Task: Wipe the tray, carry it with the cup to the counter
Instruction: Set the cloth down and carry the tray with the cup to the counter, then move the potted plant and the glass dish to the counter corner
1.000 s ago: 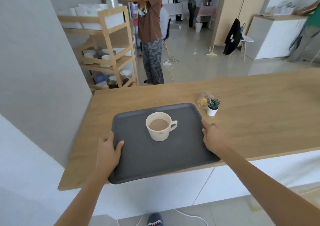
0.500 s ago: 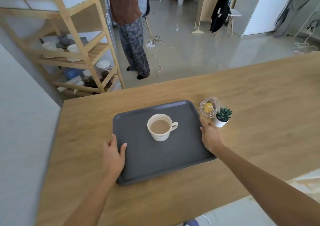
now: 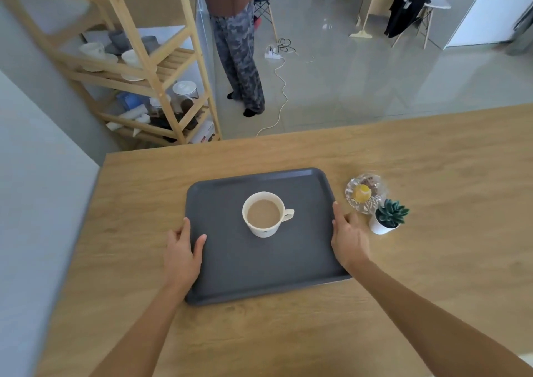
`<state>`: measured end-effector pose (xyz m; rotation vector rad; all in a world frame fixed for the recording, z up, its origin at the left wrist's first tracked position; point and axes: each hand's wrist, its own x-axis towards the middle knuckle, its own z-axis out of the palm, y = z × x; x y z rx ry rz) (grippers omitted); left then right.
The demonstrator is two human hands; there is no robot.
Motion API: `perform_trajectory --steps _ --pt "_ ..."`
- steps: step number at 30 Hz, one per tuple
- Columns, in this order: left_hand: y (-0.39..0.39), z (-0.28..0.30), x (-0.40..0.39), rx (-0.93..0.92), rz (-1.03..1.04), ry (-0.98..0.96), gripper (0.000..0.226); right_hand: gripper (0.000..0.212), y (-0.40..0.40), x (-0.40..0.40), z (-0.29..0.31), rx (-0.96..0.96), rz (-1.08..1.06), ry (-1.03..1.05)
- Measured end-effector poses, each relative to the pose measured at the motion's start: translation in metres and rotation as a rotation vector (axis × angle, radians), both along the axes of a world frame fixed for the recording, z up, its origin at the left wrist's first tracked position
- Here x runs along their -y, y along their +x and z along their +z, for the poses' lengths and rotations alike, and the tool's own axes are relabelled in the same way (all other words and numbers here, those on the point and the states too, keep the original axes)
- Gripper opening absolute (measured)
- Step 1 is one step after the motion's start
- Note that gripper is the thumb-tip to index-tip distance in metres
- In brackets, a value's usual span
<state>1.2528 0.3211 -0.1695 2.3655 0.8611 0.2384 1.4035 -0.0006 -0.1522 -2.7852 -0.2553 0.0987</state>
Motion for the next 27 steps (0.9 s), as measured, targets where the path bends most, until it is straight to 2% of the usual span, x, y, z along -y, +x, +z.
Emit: perform_trajectory --steps 11,13,16,19,22,25,27 --pt "0.001 0.001 0.002 -0.082 0.010 0.128 0.061 0.052 -0.003 0.009 -0.003 0.002 0.066 0.055" --pt "0.001 0.010 0.016 -0.025 0.120 0.175 0.058 0.048 -0.006 0.018 -0.001 0.047 0.086 0.101" --pt "-0.001 0.035 0.059 0.216 0.197 0.155 0.057 0.034 -0.020 0.047 0.000 0.110 0.121 0.233" --pt "0.000 0.057 0.116 0.422 0.010 0.118 0.058 0.022 -0.039 0.088 0.003 0.147 0.086 0.351" --pt "0.018 0.070 0.165 0.493 -0.260 0.111 0.050 0.015 -0.042 0.126 0.007 0.130 -0.086 0.430" --pt "0.052 0.075 0.201 0.489 -0.474 -0.003 0.034 0.021 -0.029 0.149 0.017 0.055 -0.291 0.516" --pt "0.078 0.075 0.224 0.373 -0.568 -0.164 0.031 0.026 -0.017 0.153 0.027 0.013 -0.304 0.597"
